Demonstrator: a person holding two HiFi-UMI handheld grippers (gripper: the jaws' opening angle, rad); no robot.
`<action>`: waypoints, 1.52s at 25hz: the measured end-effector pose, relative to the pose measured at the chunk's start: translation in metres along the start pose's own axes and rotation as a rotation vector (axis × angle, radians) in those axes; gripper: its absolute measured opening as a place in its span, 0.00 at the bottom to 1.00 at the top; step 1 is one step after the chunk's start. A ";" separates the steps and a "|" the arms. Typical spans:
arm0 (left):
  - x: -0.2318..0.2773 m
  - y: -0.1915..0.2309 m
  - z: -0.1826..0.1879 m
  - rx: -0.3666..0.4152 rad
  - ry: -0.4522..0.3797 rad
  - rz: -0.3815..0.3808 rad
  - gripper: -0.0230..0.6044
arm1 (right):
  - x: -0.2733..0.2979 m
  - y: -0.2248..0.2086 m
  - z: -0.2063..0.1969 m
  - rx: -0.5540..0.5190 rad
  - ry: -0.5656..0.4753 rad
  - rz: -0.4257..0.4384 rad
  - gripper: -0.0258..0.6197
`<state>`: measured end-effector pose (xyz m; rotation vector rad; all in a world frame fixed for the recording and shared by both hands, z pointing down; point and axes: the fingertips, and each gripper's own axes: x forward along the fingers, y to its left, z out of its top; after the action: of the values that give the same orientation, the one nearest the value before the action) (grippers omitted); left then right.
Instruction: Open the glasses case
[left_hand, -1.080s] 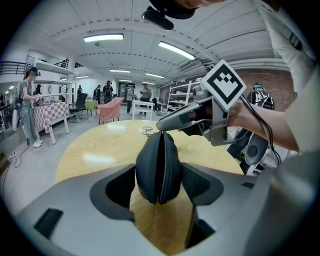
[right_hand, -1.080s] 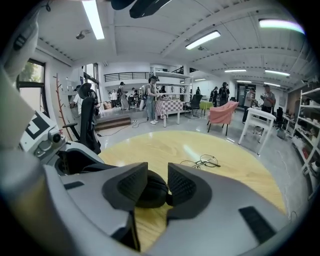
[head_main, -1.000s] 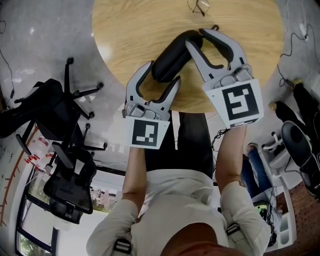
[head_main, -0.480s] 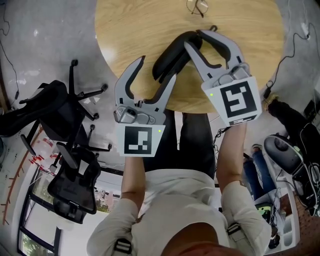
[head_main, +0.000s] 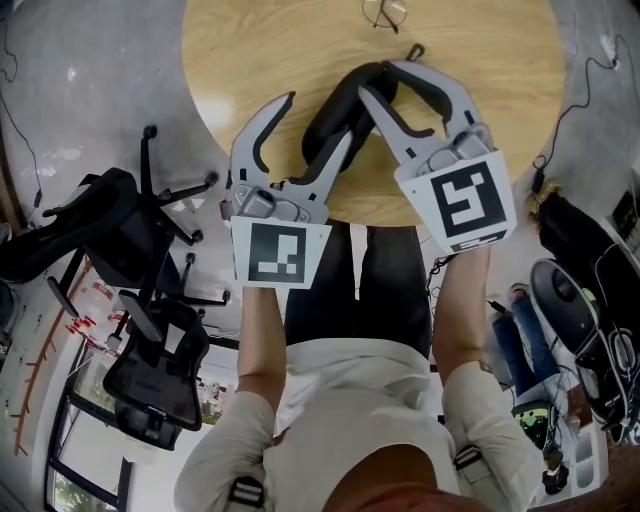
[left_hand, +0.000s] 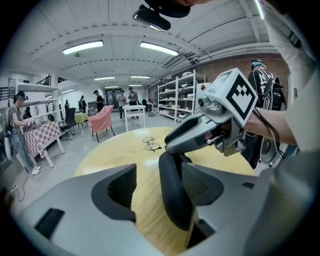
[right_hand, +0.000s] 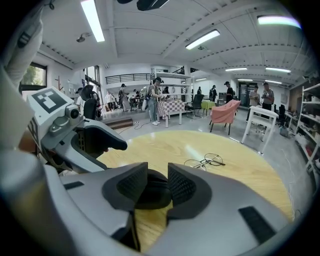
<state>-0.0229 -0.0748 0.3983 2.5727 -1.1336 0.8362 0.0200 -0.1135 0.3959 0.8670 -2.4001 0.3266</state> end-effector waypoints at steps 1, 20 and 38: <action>0.004 0.000 -0.002 0.008 0.010 -0.003 0.51 | 0.001 0.001 0.000 -0.002 0.002 -0.001 0.25; 0.023 -0.004 -0.009 -0.106 0.055 -0.036 0.21 | -0.015 0.014 -0.011 -0.053 0.020 0.007 0.10; 0.025 0.014 -0.022 -0.140 0.085 0.050 0.18 | -0.031 0.021 -0.025 -0.072 0.034 -0.021 0.10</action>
<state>-0.0287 -0.0905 0.4300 2.3823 -1.1906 0.8373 0.0365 -0.0723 0.3973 0.8464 -2.3548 0.2440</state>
